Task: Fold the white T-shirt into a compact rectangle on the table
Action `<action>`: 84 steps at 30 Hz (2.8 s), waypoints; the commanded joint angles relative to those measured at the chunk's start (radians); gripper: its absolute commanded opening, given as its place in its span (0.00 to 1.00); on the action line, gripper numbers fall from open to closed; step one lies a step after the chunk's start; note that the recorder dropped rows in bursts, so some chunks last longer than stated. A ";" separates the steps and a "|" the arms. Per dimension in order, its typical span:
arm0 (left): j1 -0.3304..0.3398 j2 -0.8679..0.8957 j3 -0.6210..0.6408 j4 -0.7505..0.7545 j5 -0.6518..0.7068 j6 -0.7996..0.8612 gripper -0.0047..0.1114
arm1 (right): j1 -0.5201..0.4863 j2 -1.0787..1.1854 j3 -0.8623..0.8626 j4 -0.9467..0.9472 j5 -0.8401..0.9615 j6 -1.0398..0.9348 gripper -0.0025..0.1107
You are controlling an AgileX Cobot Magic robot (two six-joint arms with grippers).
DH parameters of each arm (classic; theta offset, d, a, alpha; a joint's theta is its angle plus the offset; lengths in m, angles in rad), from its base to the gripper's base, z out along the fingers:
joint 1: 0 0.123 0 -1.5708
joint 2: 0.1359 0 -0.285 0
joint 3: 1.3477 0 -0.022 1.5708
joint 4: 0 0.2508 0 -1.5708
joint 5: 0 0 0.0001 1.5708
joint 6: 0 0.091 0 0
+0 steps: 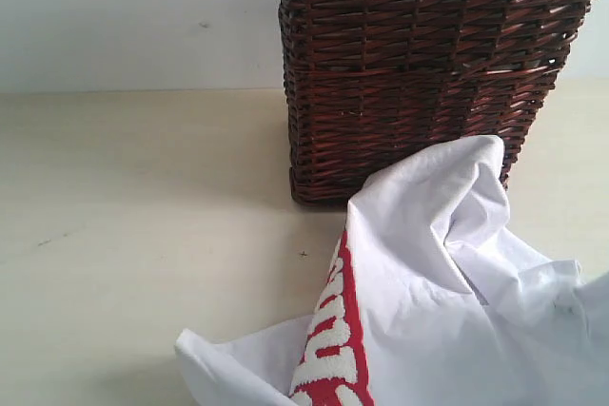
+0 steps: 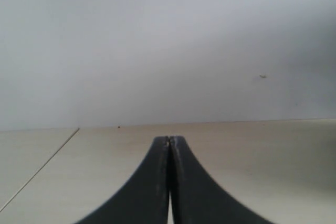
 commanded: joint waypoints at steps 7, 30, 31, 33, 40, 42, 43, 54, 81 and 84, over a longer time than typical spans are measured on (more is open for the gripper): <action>0.003 -0.006 -0.001 -0.008 0.003 -0.004 0.04 | -0.006 0.000 0.028 0.489 0.210 -0.620 0.14; 0.003 -0.006 -0.001 -0.008 0.003 -0.004 0.04 | -0.112 0.846 -0.426 0.480 0.189 0.078 0.58; 0.003 -0.006 -0.001 -0.008 0.003 -0.004 0.04 | -0.125 0.880 -0.454 0.570 0.217 0.003 0.58; 0.003 -0.006 -0.001 -0.008 0.003 -0.004 0.04 | -0.146 0.927 -0.490 0.749 0.268 -0.163 0.56; 0.003 -0.006 -0.001 -0.008 0.003 -0.004 0.04 | -0.295 1.006 -0.510 1.070 0.311 -0.298 0.56; 0.003 -0.006 -0.001 -0.008 0.003 -0.004 0.04 | -0.334 1.035 -0.510 1.077 0.312 -0.322 0.56; 0.003 -0.006 -0.001 -0.008 0.003 -0.004 0.04 | -0.350 1.047 -0.510 1.077 0.302 -0.338 0.56; 0.003 -0.006 -0.001 -0.008 0.003 -0.004 0.04 | -0.384 1.203 -0.510 1.087 0.186 -0.355 0.56; 0.003 -0.006 -0.001 -0.008 0.003 -0.004 0.04 | -0.718 1.122 -0.510 0.935 -0.376 -0.361 0.02; 0.003 -0.006 -0.001 -0.008 0.003 -0.004 0.04 | -0.731 1.181 -0.510 0.883 -0.525 -0.409 0.02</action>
